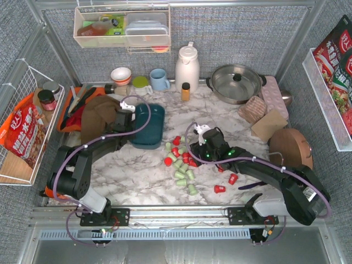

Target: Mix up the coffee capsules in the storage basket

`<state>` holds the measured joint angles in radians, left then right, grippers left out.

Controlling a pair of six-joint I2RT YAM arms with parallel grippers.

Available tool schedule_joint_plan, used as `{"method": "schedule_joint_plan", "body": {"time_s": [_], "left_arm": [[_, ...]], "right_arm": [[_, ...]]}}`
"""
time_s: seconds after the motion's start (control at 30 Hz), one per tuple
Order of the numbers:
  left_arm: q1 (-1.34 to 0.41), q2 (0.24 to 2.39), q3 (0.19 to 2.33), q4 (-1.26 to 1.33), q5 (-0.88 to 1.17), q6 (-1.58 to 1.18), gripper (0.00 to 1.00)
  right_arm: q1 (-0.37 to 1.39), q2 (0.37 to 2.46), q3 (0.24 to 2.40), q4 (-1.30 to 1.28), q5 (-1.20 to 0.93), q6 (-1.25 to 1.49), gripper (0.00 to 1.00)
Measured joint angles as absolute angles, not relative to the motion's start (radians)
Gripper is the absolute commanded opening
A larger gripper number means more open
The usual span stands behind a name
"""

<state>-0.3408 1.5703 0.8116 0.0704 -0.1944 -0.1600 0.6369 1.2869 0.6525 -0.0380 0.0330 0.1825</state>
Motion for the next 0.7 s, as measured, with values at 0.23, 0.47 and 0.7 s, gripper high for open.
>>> {"method": "schedule_joint_plan", "body": {"time_s": [0.23,0.47,0.7], "left_arm": [[-0.342,1.574,0.819,0.065,-0.284,-0.15,0.27],[-0.342,1.548,0.775,0.08,-0.259,-0.158,0.37],[-0.342,1.53,0.78,0.101,-0.237,-0.17,0.53]], "right_arm": [[0.657,1.346,0.702,-0.051,0.001,0.139,0.59],[0.685,1.384,0.749,-0.098,-0.002,0.04,0.59],[0.718,1.411,0.783,-0.138,-0.008,-0.034,0.6]]}}
